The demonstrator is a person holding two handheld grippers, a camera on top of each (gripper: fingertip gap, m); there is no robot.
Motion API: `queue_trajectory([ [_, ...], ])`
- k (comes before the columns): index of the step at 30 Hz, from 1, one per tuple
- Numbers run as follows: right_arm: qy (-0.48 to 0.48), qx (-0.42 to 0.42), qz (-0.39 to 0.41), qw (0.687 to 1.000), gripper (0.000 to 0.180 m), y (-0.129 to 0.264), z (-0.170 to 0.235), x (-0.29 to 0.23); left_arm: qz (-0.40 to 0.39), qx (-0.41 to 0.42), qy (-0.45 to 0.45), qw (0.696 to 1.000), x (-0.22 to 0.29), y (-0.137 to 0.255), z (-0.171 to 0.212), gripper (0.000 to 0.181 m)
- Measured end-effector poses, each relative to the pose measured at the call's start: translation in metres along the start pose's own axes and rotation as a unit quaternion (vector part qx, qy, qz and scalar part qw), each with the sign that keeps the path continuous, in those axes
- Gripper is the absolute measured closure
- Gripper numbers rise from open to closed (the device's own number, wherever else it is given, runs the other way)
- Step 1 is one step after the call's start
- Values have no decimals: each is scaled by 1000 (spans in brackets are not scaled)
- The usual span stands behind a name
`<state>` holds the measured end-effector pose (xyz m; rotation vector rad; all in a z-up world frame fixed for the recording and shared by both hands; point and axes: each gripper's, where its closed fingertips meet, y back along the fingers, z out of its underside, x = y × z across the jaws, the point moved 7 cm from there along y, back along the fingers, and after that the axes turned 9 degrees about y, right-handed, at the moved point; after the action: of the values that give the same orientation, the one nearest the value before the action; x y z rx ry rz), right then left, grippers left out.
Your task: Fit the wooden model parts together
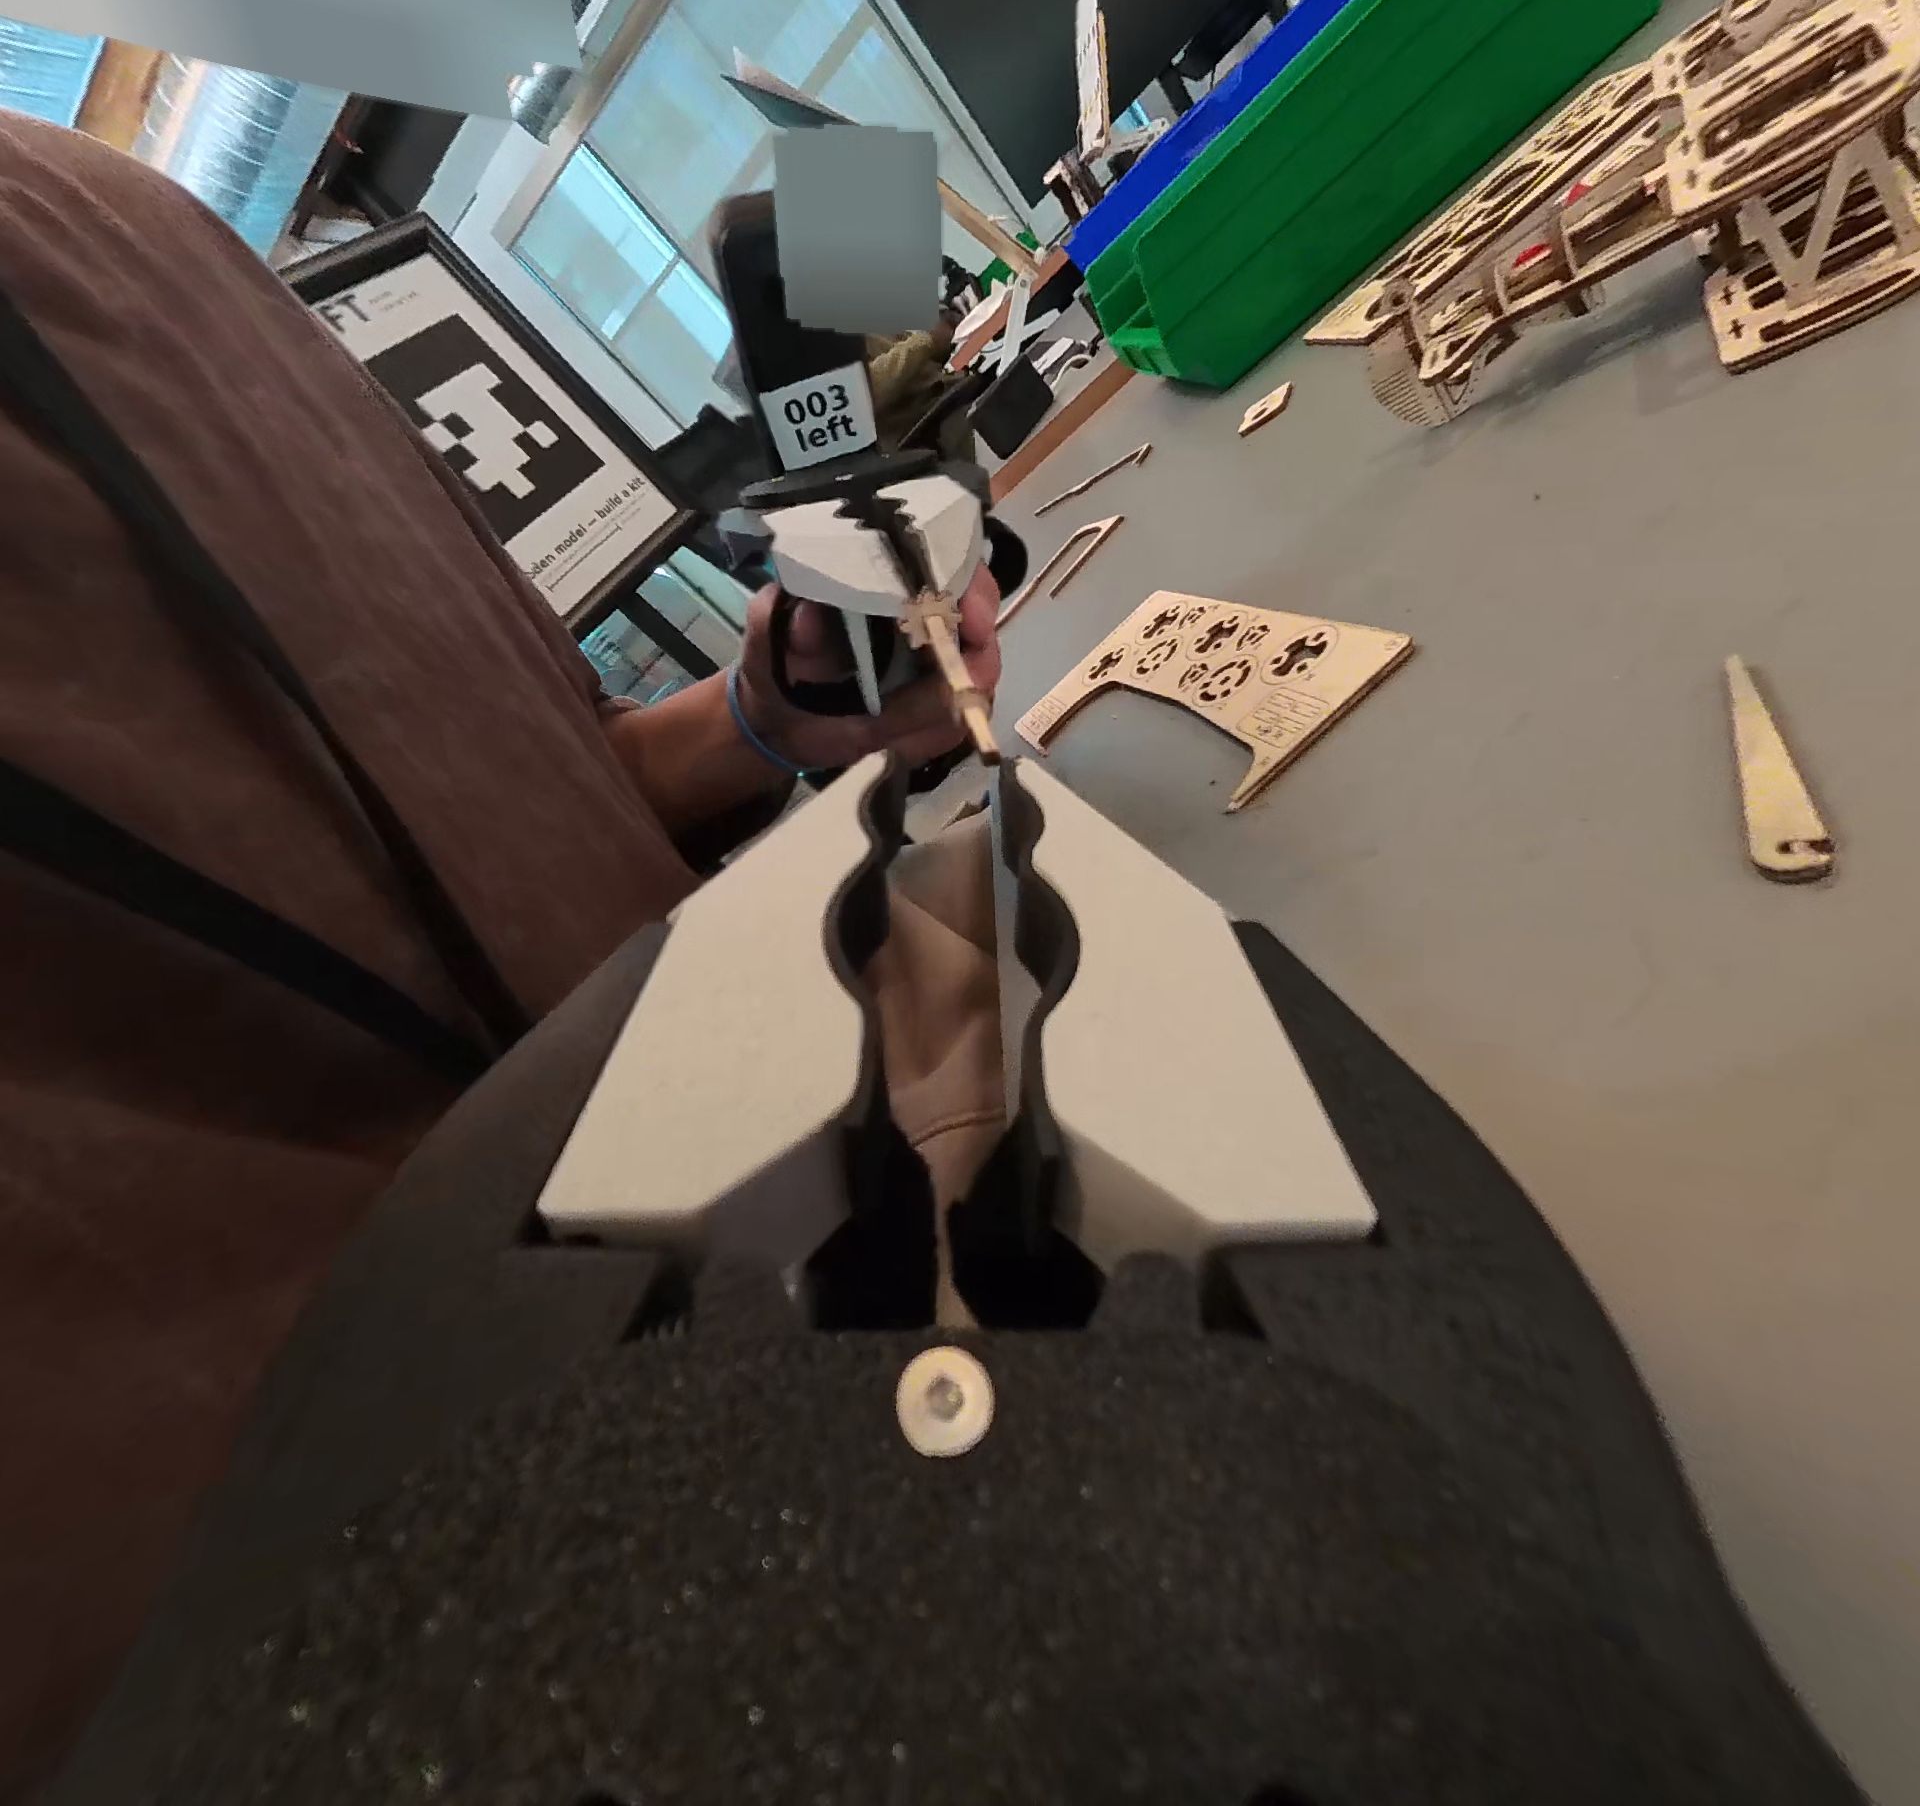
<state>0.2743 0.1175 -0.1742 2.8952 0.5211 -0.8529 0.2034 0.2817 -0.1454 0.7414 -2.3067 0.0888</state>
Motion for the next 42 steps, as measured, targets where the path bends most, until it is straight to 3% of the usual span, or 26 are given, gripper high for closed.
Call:
queue_trajectory([
  [15,-6,4,-2,1000,167,1,-1,2,51,24,28,998,1,2,-3,180],
  [31,8,16,12,1000,174,1,-3,1,16,3,-25,1000,-1,-4,6,180],
  [42,4,18,5,1000,176,2,-3,0,24,-9,-12,1000,-2,-6,9,180],
])
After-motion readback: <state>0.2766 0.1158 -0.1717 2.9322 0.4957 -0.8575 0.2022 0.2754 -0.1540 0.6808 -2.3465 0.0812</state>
